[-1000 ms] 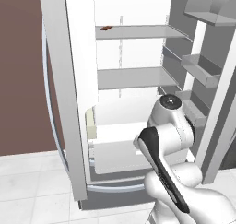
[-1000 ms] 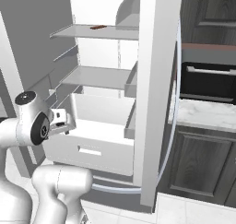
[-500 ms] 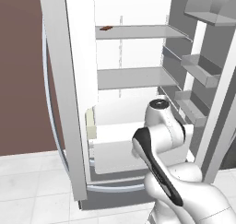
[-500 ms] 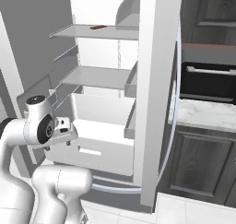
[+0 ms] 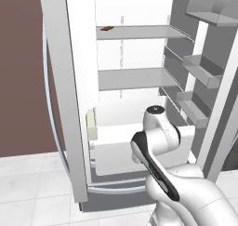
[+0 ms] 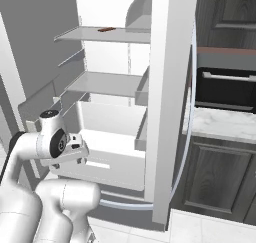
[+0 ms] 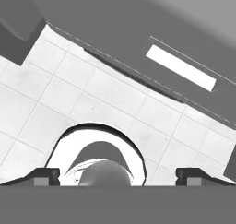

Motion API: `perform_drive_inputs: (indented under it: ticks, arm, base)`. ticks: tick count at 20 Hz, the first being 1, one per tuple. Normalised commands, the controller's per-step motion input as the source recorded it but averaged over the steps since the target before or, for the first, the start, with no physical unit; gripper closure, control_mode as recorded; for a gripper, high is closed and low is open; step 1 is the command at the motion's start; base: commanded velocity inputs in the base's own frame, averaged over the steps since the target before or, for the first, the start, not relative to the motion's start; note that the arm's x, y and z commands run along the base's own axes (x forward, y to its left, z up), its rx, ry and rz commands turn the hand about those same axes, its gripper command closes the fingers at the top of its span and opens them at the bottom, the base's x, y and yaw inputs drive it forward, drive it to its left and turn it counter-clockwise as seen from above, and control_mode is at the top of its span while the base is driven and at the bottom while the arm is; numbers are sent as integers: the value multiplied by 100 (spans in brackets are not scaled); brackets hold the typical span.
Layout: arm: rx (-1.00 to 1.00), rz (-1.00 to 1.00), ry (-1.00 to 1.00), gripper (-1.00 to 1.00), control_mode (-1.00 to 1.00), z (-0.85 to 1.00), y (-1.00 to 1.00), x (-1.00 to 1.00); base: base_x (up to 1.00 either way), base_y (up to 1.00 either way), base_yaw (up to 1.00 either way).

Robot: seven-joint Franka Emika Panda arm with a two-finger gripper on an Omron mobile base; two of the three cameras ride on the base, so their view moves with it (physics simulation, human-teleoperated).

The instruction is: Place the bell pepper and broccoli inside the fridge drawer. Close the drawer after placing the vegetables.

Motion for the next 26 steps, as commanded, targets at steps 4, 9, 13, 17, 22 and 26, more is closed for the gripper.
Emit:
perform_drive_inputs:
  ticks: [4, 9, 13, 17, 22, 26]
  arm:
    - [1, 3, -4, -100, -100, -35, -13, 39]
    - [3, 2, -5, -100, -100, -26, -13, 45]
    - [4, 0, -3, -100, -100, -17, -3, 58]
    - [4, 0, -5, -100, -100, -19, 0, 65]
    - [4, 0, -8, -100, -100, -22, 0, 65]
    - [4, 0, -11, -100, -100, -17, 0, 64]
  base:
    - [0, 0, 0]
    - [0, 0, 0]
    - [0, 0, 0]
    - [0, 0, 0]
    - [0, 0, 0]
    - [0, 0, 0]
